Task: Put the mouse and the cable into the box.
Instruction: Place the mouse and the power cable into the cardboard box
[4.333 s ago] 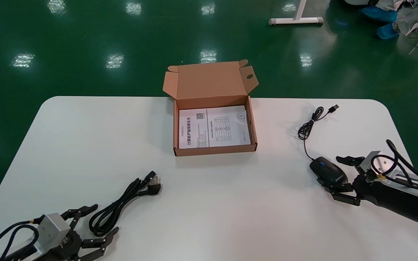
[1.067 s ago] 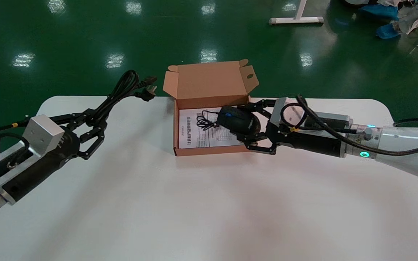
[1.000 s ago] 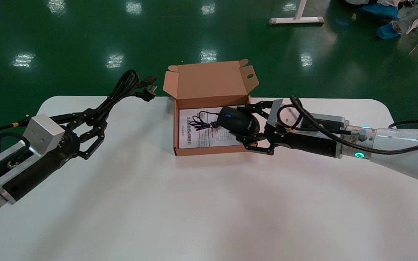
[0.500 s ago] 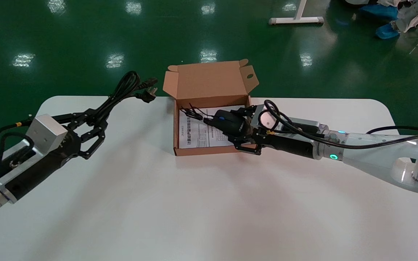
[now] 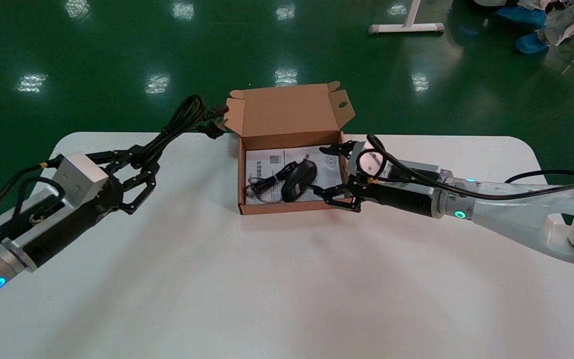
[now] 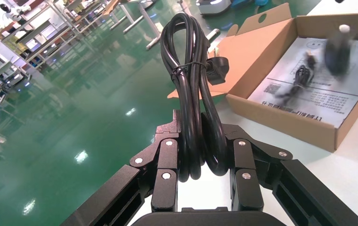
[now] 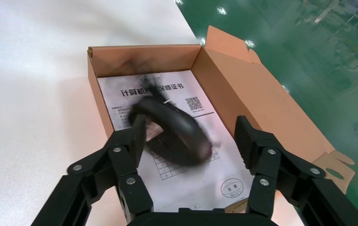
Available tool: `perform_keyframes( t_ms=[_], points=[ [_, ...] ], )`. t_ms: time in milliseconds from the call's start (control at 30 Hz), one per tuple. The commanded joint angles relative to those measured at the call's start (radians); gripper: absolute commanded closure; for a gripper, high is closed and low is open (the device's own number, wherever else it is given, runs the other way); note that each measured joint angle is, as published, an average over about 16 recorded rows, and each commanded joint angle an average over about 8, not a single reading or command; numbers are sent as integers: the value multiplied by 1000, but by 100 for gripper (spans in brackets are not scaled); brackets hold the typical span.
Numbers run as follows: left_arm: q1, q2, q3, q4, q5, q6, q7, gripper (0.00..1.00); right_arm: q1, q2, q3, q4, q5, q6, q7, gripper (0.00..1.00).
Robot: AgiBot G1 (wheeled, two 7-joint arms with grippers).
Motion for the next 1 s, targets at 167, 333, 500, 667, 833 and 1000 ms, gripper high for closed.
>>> perform_keyframes(
  t_ms=[167, 333, 500, 667, 833, 1000],
  points=[
    [-24, 29, 22, 12, 12, 2, 6, 100, 11, -1, 2, -25, 2, -7, -18, 0],
    [-105, 108, 63, 73, 25, 39, 44, 100, 31, 34, 9, -37, 12, -17, -27, 0],
    [-216, 214, 106, 212, 25, 125, 119, 100, 61, 87, 15, -51, 20, -20, -18, 0],
    [-314, 310, 141, 414, 27, 237, 230, 100, 74, 102, 14, -61, 19, -21, -10, 0],
    [-406, 401, 161, 649, 35, 307, 357, 100, 76, 102, 14, -64, 18, -22, -12, 0],
    [-484, 474, 153, 844, 24, 340, 469, 100, 77, 101, 14, -67, 19, -22, -14, 0]
  ],
)
